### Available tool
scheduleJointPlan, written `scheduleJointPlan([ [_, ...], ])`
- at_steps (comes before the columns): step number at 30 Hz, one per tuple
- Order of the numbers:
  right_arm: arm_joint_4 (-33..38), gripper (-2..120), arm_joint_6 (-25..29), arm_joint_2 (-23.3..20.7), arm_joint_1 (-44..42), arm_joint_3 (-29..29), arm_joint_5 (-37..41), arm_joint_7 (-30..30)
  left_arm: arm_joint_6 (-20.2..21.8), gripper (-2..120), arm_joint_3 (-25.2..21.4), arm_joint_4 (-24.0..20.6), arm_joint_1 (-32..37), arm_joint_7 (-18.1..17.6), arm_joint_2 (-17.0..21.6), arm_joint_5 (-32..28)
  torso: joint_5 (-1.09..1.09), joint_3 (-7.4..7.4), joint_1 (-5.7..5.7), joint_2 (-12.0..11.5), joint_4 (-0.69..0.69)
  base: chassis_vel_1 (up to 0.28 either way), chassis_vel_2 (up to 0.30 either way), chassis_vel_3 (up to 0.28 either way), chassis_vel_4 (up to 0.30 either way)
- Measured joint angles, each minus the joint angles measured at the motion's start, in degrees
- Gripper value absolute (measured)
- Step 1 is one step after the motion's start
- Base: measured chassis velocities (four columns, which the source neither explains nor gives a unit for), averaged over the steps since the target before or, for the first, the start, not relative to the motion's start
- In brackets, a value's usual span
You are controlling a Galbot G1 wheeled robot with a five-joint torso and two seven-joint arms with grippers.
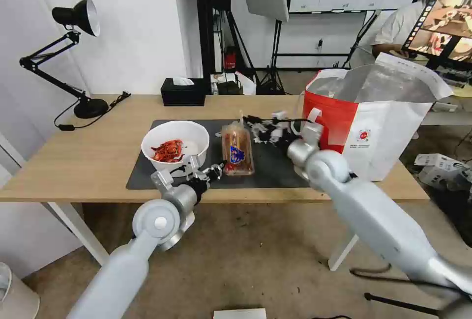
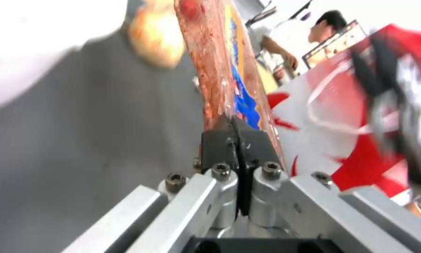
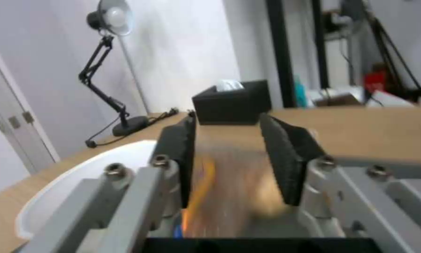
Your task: Pick up the trash from the table and place it into the takeout bag.
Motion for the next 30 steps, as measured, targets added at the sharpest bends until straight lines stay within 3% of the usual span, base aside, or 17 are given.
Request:
scheduleJointPlan([
  [2, 6.4, 50, 1.1, -1.2, -6.7, 3.8, 0.8, 3.8, -0.5, 0, -1.1, -0.4, -1.7, -0.1, 0.4, -0.1, -0.01, -0.01, -0.01, 0.0, 0.01, 0.0, 0.0, 0.0, 0.0],
  [6, 10.5, 60, 1.6, -1.7, -12.0, 7.2, 0.4, 6.0, -0.9, 0, -1.3, -0.1, -4.0, -0.3, 1.0, -0.3, 0.0, 0.0, 0.0, 0.0, 0.04, 0.0, 0.0, 0.0, 0.0],
  [9, 15.9, 74, 2.5, -2.8, -21.7, 13.3, -4.0, 6.9, -1.3, 0, 0.1, 0.4, -8.5, -0.6, 1.9, -0.7, 0.0, 0.0, 0.0, 0.0, 0.03, 0.0, 0.0, 0.0, 0.0],
  [14, 20.5, 91, 4.8, -3.3, -32.3, 18.4, -9.7, 6.5, -1.7, 0, 2.2, 1.6, -14.1, -1.3, 1.7, -1.4, 0.0, 0.0, 0.0, 0.0, 0.0, 0.0, 0.0, 0.0, 0.0],
  [16, 22.5, 98, 8.0, -2.0, -40.2, 21.7, -15.8, 5.7, -1.8, 0, 3.9, 3.4, -18.6, -1.7, 0.9, -2.1, 0.0, 0.0, 0.0, 0.0, 0.02, 0.0, 0.0, 0.0, 0.0],
  [20, 22.6, 100, 12.1, 0.6, -48.2, 25.2, -22.0, 4.1, -2.3, 0, 6.9, 6.1, -25.1, -2.1, -0.6, -2.7, 0.0, 0.01, 0.0, 0.0, 0.0, 0.0, 0.0, 0.0, 0.0],
  [25, 21.7, 100, 14.4, 1.8, -50.9, 26.6, -25.7, 3.2, -2.3, 0, 11.0, 9.3, -32.4, -1.8, -2.9, -0.3, 0.01, 0.01, 0.0, 0.0, 0.02, 0.0, 0.0, 0.0, 0.0],
  [30, 21.2, 100, 15.0, 2.5, -51.4, 26.7, -27.8, 3.0, -2.8, 0, 19.8, 15.2, -41.9, 0.3, -7.6, 8.5, 0.01, 0.01, 0.01, 0.0, 0.02, 0.0, 0.0, 0.0, 0.0],
])
